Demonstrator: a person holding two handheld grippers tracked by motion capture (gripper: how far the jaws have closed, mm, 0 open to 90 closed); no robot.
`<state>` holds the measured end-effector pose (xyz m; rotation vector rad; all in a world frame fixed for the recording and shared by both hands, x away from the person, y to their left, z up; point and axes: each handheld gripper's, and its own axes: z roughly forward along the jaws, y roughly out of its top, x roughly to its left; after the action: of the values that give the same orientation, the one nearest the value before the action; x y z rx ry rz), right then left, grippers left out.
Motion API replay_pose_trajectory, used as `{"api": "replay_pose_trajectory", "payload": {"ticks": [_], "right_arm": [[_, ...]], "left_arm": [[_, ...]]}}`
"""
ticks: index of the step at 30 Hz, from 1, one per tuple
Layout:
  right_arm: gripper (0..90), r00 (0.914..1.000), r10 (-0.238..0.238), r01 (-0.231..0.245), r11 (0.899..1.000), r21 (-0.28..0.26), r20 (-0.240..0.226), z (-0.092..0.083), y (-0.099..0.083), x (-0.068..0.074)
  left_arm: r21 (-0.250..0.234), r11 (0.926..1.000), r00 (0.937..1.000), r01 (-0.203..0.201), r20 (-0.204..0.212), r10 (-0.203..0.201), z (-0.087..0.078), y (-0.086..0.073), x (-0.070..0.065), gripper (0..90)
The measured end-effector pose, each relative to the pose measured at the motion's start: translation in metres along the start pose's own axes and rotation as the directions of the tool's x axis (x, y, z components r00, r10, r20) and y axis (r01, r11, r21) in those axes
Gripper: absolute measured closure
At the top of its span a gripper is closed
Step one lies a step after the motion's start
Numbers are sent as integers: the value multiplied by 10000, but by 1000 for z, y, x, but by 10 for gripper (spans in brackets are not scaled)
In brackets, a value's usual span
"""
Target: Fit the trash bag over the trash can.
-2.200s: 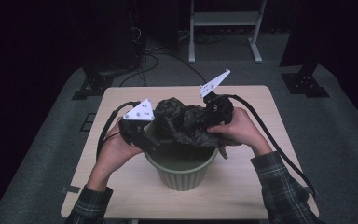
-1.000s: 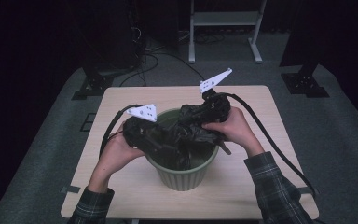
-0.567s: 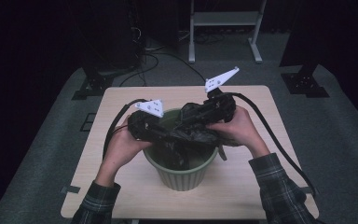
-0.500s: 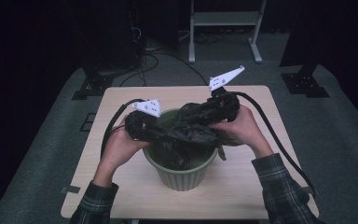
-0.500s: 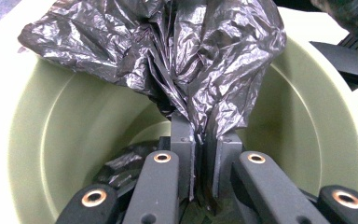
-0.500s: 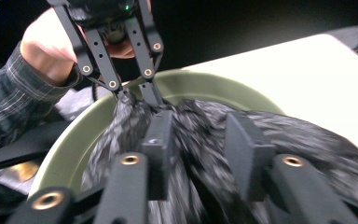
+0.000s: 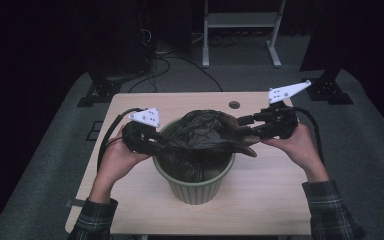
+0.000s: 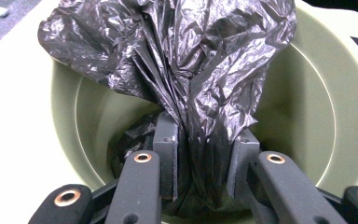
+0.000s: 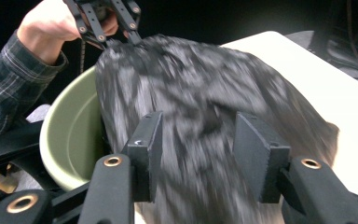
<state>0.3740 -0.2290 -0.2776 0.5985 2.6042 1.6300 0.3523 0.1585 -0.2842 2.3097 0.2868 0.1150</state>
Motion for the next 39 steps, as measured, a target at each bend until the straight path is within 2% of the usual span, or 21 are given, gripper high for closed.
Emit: {"api": "replay_pose_trajectory", "payload": {"ticks": [1,2,4,8,11,12,13,14,15,16,17,18,19,20,21,24,25,28,32,34,39], "right_arm": [[487,9999,149,-148,9998,-133,80,-10,-10,-2],[487,9999,149,-148,9998,-133,80,-10,-10,-2],[471,9992,327,-322,9992,-232,221,-22,-25,-4],[451,9981,534,-528,9984,-195,307,-29,-39,-6],[470,9969,750,-744,9969,-253,220,-29,-50,-11],[470,9969,750,-744,9969,-253,220,-29,-50,-11],[599,9971,758,-758,9967,-281,-3,-25,-51,-12],[599,9971,758,-758,9967,-281,-3,-25,-51,-12],[761,9982,559,-561,9984,-115,-195,-20,-50,-11],[821,9984,500,-502,9987,-61,-253,-17,-50,-10],[860,9984,437,-438,9990,-24,-373,-15,-49,-10],[860,9984,437,-438,9990,-24,-373,-15,-49,-10],[892,9984,432,-430,9991,43,-378,-12,-49,-10],[892,9984,432,-430,9991,43,-378,-12,-49,-10],[895,9983,418,-417,9991,26,-404,-11,-49,-11],[896,9976,410,-413,9991,-52,-564,-9,-48,-9],[896,9973,363,-370,9993,-95,-634,-8,-47,-8],[895,9969,261,-273,9995,-145,-742,-6,-43,-5],[895,9952,97,-115,9998,-177,-969,1,-34,1],[895,9935,-7,-16,9998,-207,-1135,6,-28,4],[895,9901,-186,146,9994,-300,-1389,13,-20,9]], "left_arm": [[23,10000,10000,-11,10,11,0,0,0,681],[38,10000,10000,11,9,-11,0,-1,0,681],[63,10000,10000,46,17,-47,1,-1,1,666],[78,10000,10000,62,25,-62,0,-1,1,658],[97,9999,9999,102,63,-102,1,-1,1,645],[97,9999,9999,102,63,-102,1,-1,1,634],[133,9999,9999,99,21,-99,2,-1,1,620],[133,9999,9999,99,21,-99,2,-1,1,589],[110,9999,9999,102,-64,-102,2,-1,0,543],[79,9999,9999,90,-138,-89,0,-1,0,494],[-27,9999,9996,115,-248,-115,-1,-1,0,427],[-107,9999,9990,124,-435,-129,-4,-2,-1,427],[-268,9996,9975,35,-700,-53,-9,-2,-3,318],[-268,9996,9975,35,-700,-53,-9,-2,-3,273],[-623,9980,9972,-101,-750,54,-16,-1,-7,254],[-887,9958,9977,-241,-650,183,-20,3,-11,233],[-1068,9934,9980,-411,-520,357,-21,9,-16,233],[-1160,9913,9973,-626,-448,577,-19,16,-22,233],[-1270,9884,9964,-834,-221,813,-11,28,-32,234],[-1333,9873,9963,-861,-66,859,-1,37,-35,234],[-1309,9876,9959,-865,156,893,15,47,-35,235]]}}
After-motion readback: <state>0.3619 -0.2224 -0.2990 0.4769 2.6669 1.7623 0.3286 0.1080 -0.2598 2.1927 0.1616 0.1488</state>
